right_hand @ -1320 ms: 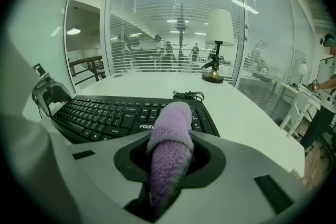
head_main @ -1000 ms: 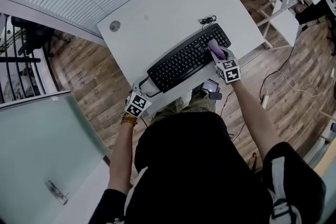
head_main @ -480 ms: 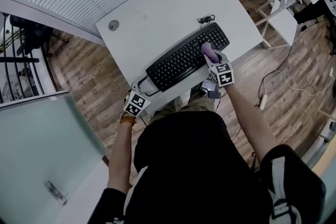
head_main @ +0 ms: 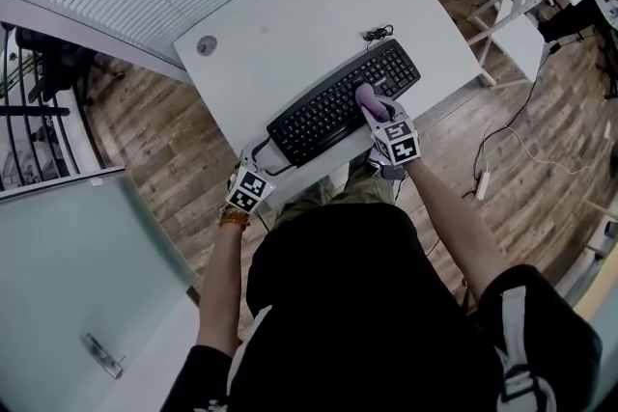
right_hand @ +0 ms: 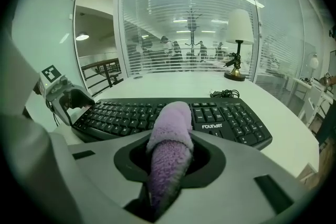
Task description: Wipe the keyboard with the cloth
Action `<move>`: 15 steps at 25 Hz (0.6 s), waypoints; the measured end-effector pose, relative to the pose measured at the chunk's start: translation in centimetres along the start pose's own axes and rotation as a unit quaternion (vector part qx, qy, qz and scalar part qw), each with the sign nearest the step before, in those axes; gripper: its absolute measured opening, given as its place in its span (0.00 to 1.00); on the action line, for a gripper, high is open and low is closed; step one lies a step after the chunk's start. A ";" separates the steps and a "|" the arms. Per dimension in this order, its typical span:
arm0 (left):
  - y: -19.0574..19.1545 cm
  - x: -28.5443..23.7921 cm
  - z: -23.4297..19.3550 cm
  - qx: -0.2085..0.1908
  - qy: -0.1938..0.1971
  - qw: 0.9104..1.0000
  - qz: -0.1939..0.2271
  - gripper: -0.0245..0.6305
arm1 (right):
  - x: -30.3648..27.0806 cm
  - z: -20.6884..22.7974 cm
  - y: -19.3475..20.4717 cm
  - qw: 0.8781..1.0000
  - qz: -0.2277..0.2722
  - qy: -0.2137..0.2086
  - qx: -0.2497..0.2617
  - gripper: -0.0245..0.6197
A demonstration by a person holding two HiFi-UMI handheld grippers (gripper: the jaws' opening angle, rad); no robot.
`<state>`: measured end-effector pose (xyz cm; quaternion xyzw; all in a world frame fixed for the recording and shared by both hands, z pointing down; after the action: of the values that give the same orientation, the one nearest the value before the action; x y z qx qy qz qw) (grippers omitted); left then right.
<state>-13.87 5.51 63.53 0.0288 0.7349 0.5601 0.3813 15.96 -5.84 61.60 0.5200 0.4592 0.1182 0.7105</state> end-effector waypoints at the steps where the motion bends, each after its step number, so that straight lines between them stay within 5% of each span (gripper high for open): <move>1: 0.0 0.0 0.0 0.000 0.000 1.000 0.000 0.66 | 0.0 -0.2 0.0 1.000 -0.001 -0.004 0.001 0.17; 15: 0.0 0.0 -0.1 0.001 0.000 1.000 0.002 0.66 | -0.3 -3.4 -0.5 0.999 -0.002 -0.033 0.022 0.18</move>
<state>-13.92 5.43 63.57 0.0304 0.7354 0.5601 0.3803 13.01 -4.12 61.24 0.5380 0.4394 0.0893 0.7138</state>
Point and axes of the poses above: the fingertips, and each gripper's own axes: x backward along the fingers, z to its right, y out of its underside, the point moved 8 cm from there along x, backward along the fingers, and after that the axes turned 8 degrees about z, right-handed, at the moved point
